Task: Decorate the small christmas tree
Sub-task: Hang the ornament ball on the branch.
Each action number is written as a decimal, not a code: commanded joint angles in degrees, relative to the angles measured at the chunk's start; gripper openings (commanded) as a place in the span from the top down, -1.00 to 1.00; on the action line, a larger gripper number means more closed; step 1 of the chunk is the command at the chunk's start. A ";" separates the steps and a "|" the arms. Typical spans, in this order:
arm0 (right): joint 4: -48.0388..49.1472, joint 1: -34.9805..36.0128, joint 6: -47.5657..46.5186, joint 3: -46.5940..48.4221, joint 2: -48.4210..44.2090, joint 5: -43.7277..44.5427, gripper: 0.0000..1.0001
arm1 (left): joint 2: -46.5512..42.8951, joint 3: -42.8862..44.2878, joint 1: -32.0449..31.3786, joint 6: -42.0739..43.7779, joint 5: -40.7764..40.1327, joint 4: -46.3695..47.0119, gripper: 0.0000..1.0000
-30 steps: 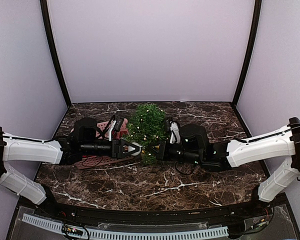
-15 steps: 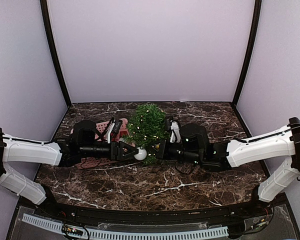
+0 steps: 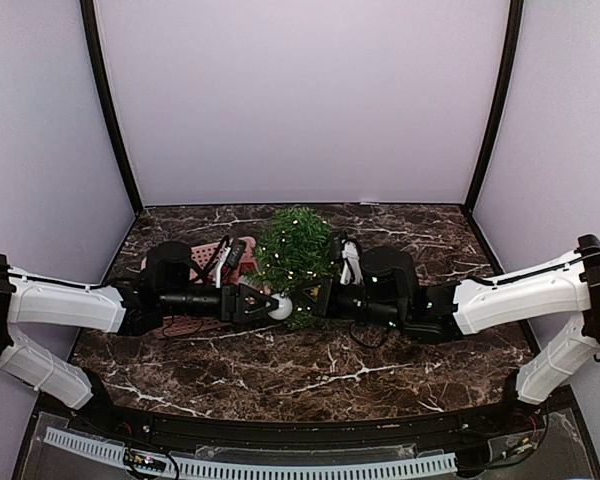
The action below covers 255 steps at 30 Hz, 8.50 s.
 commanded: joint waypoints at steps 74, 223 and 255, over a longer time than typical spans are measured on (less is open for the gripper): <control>-5.09 1.21 -7.32 1.82 -4.66 -4.27 1.00 | -3.44 3.37 -1.94 9.21 -7.87 -13.88 0.02; -5.37 -0.23 0.46 1.53 0.33 5.18 1.00 | 4.40 19.00 -5.24 8.08 -14.27 -30.37 -0.12; 0.68 -0.48 -0.83 -5.15 -10.05 4.54 0.36 | -8.79 14.10 -5.21 9.28 -16.88 -34.21 -0.64</control>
